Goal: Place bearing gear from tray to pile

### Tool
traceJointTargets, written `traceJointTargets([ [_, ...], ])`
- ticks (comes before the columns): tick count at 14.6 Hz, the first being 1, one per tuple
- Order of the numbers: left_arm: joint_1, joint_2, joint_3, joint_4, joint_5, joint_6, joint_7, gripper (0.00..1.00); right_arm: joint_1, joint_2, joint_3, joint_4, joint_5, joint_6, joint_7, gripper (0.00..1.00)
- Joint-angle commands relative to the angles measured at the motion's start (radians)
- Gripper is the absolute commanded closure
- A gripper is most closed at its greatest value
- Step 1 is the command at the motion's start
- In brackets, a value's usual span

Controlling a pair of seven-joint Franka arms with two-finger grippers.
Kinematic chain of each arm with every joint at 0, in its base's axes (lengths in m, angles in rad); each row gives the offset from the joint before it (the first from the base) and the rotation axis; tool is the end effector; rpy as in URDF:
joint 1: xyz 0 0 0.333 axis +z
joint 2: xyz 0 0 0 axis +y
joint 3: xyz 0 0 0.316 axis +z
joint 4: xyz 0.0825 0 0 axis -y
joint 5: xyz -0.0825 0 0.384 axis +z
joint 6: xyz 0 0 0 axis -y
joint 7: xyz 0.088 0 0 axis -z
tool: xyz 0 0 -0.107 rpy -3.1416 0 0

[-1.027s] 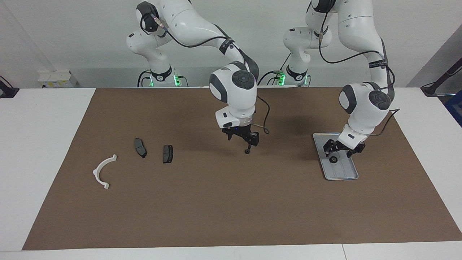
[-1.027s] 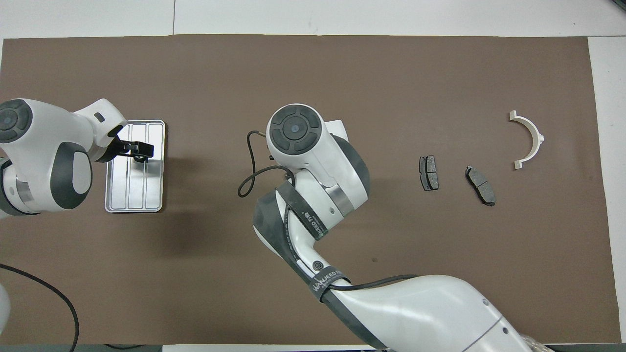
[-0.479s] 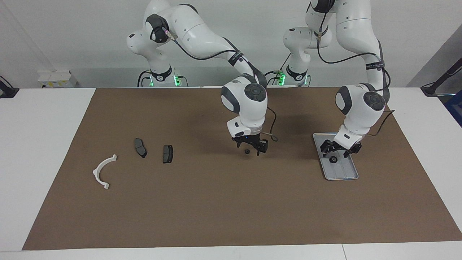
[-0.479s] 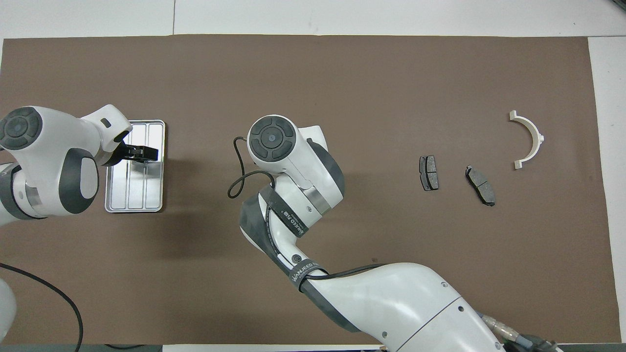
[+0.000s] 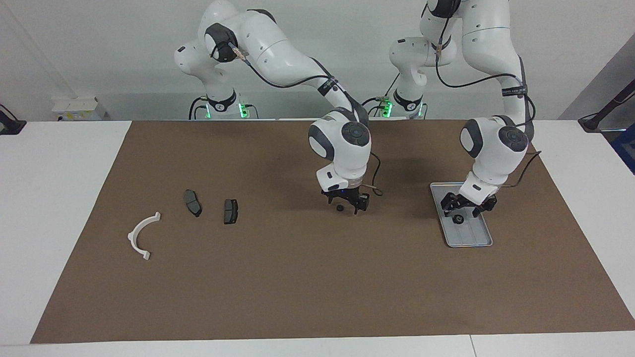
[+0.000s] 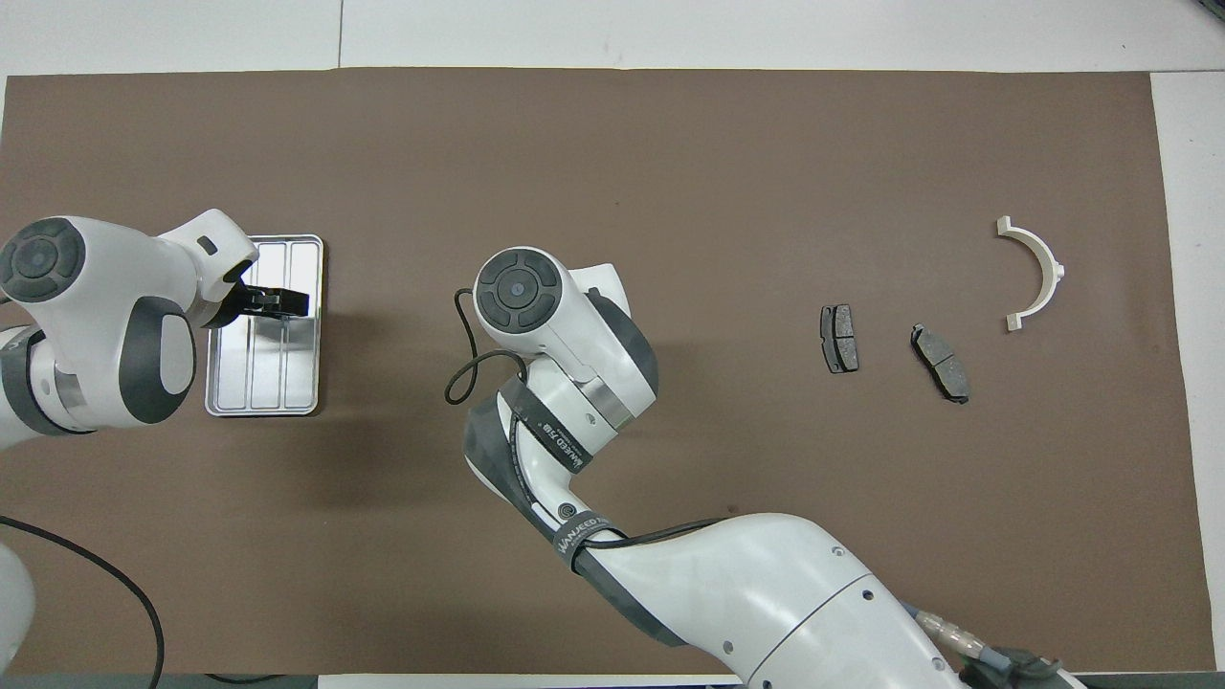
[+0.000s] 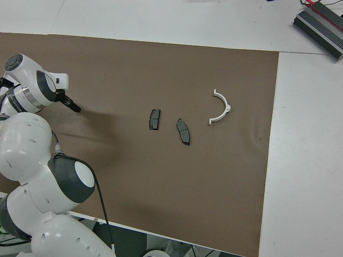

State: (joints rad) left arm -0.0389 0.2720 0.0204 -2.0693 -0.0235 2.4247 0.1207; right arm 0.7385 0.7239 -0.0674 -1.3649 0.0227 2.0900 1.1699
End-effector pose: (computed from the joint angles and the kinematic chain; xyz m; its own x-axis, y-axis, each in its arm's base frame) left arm 0.5939 -0.0114 0.3077 0.9889 -0.1223 0.0841 -0.1229 -0.9924 0.0013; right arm 0.5673 0.4653 0.2906 0.8806 -0.4732 0.0240 -0.4734 -0.8808 0.0072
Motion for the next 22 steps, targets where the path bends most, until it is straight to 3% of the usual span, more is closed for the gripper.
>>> traceJointTargets([
  [1, -0.001, -0.002, 0.006, -0.023, -0.012, 0.033, 0.02, 0.01, -0.002, -0.015, 0.001, -0.034, 0.0, 0.019, -0.009, 0.08],
  [5, -0.001, 0.004, 0.006, -0.034, -0.012, 0.056, 0.02, 0.01, -0.001, -0.018, 0.001, -0.046, 0.002, 0.03, -0.009, 0.2],
  [10, -0.001, 0.004, 0.006, -0.041, -0.012, 0.066, 0.02, 0.09, -0.004, -0.02, 0.001, -0.043, 0.002, 0.03, -0.01, 0.49],
  [12, -0.001, 0.004, 0.006, -0.041, -0.012, 0.065, 0.02, 0.32, -0.005, -0.02, 0.001, -0.042, 0.009, 0.028, -0.009, 0.73],
  [14, -0.001, 0.004, 0.006, -0.041, -0.01, 0.057, 0.02, 0.67, -0.008, -0.02, 0.001, -0.04, 0.011, 0.025, -0.01, 1.0],
  [16, -0.003, 0.004, 0.007, -0.04, -0.01, 0.056, 0.02, 0.87, -0.007, -0.02, 0.001, -0.04, 0.013, 0.025, -0.01, 1.0],
  [18, -0.004, 0.004, 0.007, -0.035, -0.01, 0.051, 0.02, 0.97, -0.008, -0.02, 0.001, -0.039, 0.013, 0.022, -0.01, 1.0],
  [22, -0.001, -0.004, 0.007, 0.023, -0.006, -0.031, 0.025, 0.98, -0.025, -0.041, -0.002, -0.025, 0.009, -0.007, -0.012, 1.0],
])
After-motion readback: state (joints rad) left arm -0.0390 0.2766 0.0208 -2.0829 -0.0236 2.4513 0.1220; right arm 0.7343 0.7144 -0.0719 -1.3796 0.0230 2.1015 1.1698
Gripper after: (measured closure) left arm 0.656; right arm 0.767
